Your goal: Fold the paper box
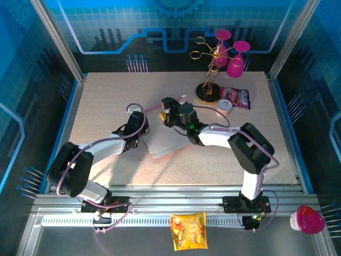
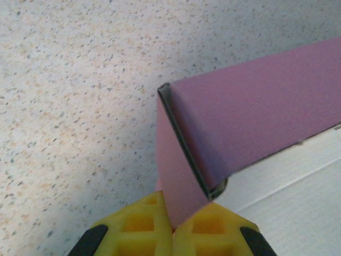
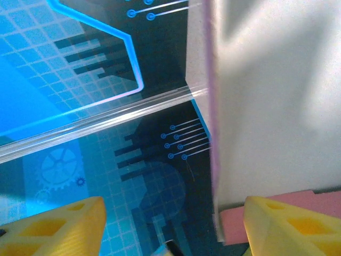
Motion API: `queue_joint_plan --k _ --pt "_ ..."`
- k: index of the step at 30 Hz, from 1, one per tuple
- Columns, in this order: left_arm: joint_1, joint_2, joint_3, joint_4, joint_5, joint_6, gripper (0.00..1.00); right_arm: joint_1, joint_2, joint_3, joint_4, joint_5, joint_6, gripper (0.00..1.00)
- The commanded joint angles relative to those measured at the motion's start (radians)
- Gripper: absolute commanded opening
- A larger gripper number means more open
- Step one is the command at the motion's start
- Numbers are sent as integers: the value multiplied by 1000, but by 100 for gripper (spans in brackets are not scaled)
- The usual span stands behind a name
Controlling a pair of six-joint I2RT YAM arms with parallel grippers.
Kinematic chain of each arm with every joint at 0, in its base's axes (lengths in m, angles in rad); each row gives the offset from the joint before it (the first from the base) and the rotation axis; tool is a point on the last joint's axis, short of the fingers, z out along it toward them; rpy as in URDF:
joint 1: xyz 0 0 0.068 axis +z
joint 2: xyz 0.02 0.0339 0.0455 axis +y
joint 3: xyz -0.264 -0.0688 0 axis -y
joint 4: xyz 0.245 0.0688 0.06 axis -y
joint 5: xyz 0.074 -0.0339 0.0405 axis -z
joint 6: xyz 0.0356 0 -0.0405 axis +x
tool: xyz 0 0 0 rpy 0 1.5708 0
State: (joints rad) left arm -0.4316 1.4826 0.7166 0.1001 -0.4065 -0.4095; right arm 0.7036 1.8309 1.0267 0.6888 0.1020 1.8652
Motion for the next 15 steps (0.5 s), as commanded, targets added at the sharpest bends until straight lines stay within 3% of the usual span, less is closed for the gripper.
queue_joint_plan --k 1,6,9,15 --pt "21 -34 62 -158 68 3 0 -39 -97 -40 -160 -21 -123 69" --pt "67 -52 148 -345 145 -28 0 -123 -221 -45 -363 -80 -299 63" --pt "93 -66 202 -436 195 -26 0 -182 -289 17 -593 -115 -481 61" --pt "141 -38 315 -569 312 3 0 -253 -355 164 -889 -135 -790 58"
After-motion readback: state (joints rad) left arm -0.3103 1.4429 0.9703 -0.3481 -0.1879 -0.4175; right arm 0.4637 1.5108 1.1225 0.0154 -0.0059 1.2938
